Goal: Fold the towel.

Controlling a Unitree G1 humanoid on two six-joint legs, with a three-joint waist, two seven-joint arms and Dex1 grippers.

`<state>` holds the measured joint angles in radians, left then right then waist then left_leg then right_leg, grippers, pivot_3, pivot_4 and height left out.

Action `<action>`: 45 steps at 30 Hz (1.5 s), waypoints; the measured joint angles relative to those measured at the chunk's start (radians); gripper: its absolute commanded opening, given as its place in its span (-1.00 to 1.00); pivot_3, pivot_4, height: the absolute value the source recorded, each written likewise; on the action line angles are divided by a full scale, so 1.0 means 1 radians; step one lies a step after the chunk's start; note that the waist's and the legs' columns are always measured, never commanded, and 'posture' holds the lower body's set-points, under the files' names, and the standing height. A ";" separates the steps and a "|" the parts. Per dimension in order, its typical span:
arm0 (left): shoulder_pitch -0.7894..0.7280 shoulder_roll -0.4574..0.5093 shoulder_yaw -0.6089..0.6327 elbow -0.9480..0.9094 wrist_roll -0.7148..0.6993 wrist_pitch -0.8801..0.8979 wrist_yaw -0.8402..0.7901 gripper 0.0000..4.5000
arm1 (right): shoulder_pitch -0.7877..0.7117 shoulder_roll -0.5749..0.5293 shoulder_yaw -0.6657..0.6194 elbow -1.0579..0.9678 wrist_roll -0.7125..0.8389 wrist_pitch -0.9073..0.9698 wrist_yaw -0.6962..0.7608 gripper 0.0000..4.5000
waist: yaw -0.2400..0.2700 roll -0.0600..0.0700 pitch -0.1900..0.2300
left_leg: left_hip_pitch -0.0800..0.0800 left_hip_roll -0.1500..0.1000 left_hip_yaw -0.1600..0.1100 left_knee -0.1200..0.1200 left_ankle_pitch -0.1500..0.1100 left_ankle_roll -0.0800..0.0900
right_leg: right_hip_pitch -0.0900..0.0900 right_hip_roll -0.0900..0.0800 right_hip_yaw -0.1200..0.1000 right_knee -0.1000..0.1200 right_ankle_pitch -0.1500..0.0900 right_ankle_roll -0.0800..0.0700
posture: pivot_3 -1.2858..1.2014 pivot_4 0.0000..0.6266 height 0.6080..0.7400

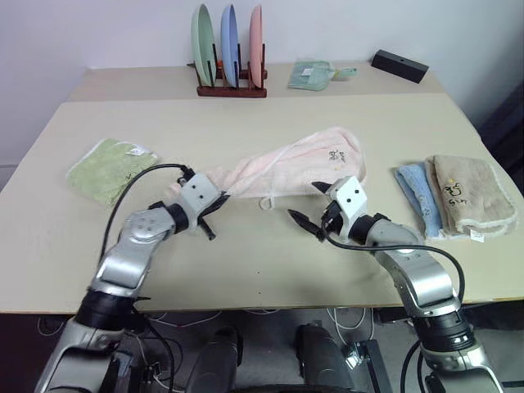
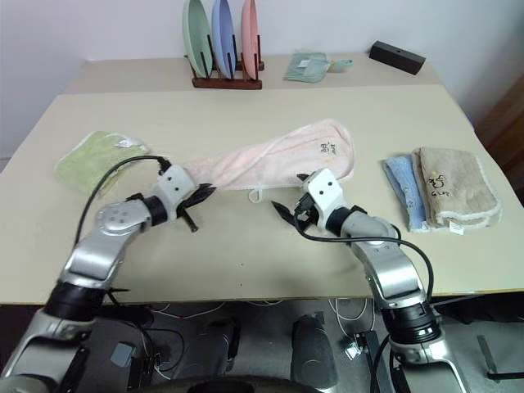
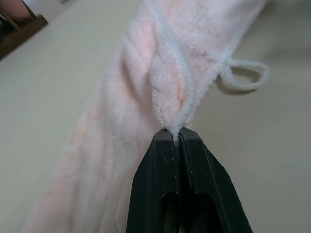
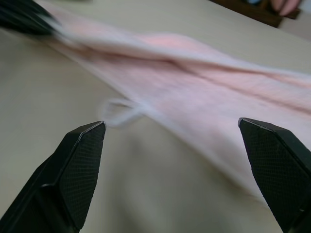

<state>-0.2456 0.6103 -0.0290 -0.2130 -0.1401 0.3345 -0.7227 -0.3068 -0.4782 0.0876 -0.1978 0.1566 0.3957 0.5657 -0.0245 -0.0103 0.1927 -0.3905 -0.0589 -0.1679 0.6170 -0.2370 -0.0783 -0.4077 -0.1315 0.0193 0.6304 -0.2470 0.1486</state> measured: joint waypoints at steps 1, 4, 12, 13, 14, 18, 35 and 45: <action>0.040 0.028 0.036 -0.021 -0.023 0.012 -0.018 -1.00 | -0.013 -0.018 -0.008 0.021 -0.012 -0.012 0.000 1.00 | 0.000 0.000 0.000 | 0.000 0.000 0.000 0.000 0.000 0.000 | 0.000 0.000 0.000 0.000 0.000 0.000 | 0.03 -0.52 1.00; 0.175 0.114 0.163 -0.042 -0.074 0.037 -0.063 -1.00 | -0.061 -0.088 -0.033 0.109 -0.058 -0.066 0.002 1.00 | 0.003 0.000 0.000 | 0.000 0.001 0.000 -0.001 0.000 0.000 | 0.000 0.000 0.000 0.000 0.000 0.000 | 0.03 -0.52 1.00; 0.244 0.153 0.249 0.027 -0.066 -0.012 -0.048 -1.00 | -0.196 -0.174 0.022 0.342 -0.222 -0.273 0.016 1.00 | 0.008 0.000 0.000 | 0.000 0.000 0.001 -0.001 0.000 0.000 | 0.000 0.000 0.000 -0.001 0.000 -0.001 | 0.03 -0.52 1.00; 0.244 0.153 0.249 0.032 -0.065 -0.016 -0.041 -1.00 | -0.204 -0.184 0.030 0.368 -0.243 -0.306 0.021 1.00 | 0.007 0.000 0.000 | 0.000 0.000 0.001 -0.001 0.000 0.000 | 0.000 0.000 0.000 -0.001 0.000 -0.001 | 0.03 -0.52 1.00; 0.243 0.152 0.248 0.036 -0.064 -0.019 -0.036 -1.00 | -0.211 -0.195 0.043 0.391 -0.266 -0.341 0.028 1.00 | 0.006 0.000 0.000 | 0.000 0.000 0.001 -0.001 0.000 0.000 | 0.000 0.000 0.000 -0.001 0.000 -0.001 | 0.03 -0.52 1.00; 0.240 0.133 0.236 0.036 -0.056 -0.031 -0.018 -1.00 | -0.217 -0.247 0.104 0.442 -0.362 -0.478 0.047 1.00 | 0.003 0.000 0.000 | 0.000 0.001 0.001 -0.001 0.000 0.000 | 0.000 0.000 0.000 -0.001 0.000 -0.001 | 0.03 -0.52 1.00; 0.241 0.118 0.200 0.054 -0.045 -0.056 -0.014 -1.00 | -0.215 -0.305 0.164 0.439 -0.498 -0.810 0.116 0.18 | 0.005 0.000 0.000 | 0.000 0.001 0.001 -0.001 0.000 0.000 | 0.000 0.000 0.000 -0.001 0.000 -0.001 | 0.03 -0.52 1.00; 0.242 0.119 0.200 0.059 -0.044 -0.068 -0.017 -1.00 | -0.186 -0.322 0.164 0.437 -0.499 -0.814 0.149 -0.98 | 0.004 0.000 0.000 | 0.000 0.001 0.001 -0.001 0.000 0.000 | 0.000 0.000 0.000 -0.001 0.000 -0.001 | 0.03 -0.52 1.00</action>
<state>-0.0039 0.7289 0.1710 -0.1539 -0.1846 0.2668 -0.7393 -0.4924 -0.8001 0.2514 0.2389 -0.3421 -0.4185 0.7147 -0.0202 -0.0103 0.1929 -0.3904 -0.0582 -0.1668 0.6158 -0.2370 -0.0783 -0.4076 -0.1312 0.0193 0.6296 -0.2466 0.1477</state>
